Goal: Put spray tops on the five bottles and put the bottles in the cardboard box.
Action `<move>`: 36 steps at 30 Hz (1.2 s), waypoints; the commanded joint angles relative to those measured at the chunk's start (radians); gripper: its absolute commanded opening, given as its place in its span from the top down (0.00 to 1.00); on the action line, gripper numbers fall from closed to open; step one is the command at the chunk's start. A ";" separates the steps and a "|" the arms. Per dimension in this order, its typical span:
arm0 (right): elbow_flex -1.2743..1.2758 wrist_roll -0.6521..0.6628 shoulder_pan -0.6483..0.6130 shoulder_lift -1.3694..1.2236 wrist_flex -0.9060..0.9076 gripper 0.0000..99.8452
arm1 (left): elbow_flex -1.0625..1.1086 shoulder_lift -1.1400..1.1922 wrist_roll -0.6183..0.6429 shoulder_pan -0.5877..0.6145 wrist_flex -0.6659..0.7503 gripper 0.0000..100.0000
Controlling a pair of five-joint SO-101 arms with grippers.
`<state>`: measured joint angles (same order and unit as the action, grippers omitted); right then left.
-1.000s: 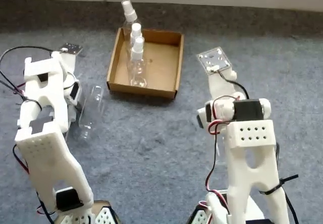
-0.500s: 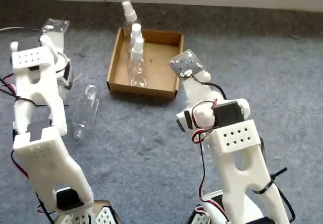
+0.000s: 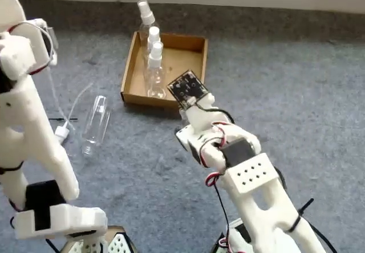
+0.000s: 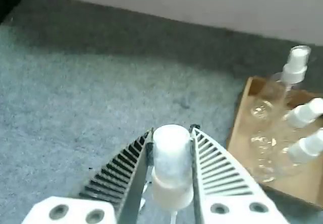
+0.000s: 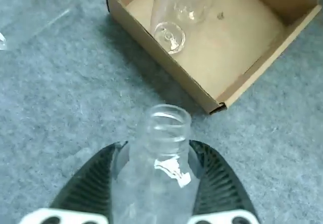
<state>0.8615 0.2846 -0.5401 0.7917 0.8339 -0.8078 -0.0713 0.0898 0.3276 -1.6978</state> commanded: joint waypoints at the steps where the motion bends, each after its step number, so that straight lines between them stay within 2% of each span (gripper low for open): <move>1: 0.099 -0.011 -0.005 0.223 -0.073 1.00 | -0.035 -0.147 0.115 -0.185 -0.005 0.91; 7: 0.278 -0.005 -0.008 0.510 -0.087 1.00 | -0.035 -0.176 0.233 -0.446 0.002 0.91; 11: 0.380 -0.003 -0.010 0.648 -0.090 1.00 | -0.035 -0.174 0.264 -0.568 0.068 0.91; 16: 0.518 -0.003 -0.012 0.796 -0.151 1.00 | -0.033 -0.171 0.265 -0.667 0.150 0.92; 26: 0.591 -0.008 -0.012 0.920 -0.148 1.00 | 0.108 -0.117 0.265 -0.763 0.242 0.92; 36: 0.593 -0.008 -0.012 0.955 -0.145 1.00 | 0.217 -0.111 0.262 -0.760 0.381 0.92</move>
<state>1.4615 0.2846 -0.5447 1.7338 0.7081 -0.5946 -0.1788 0.3460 -0.4181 -1.3817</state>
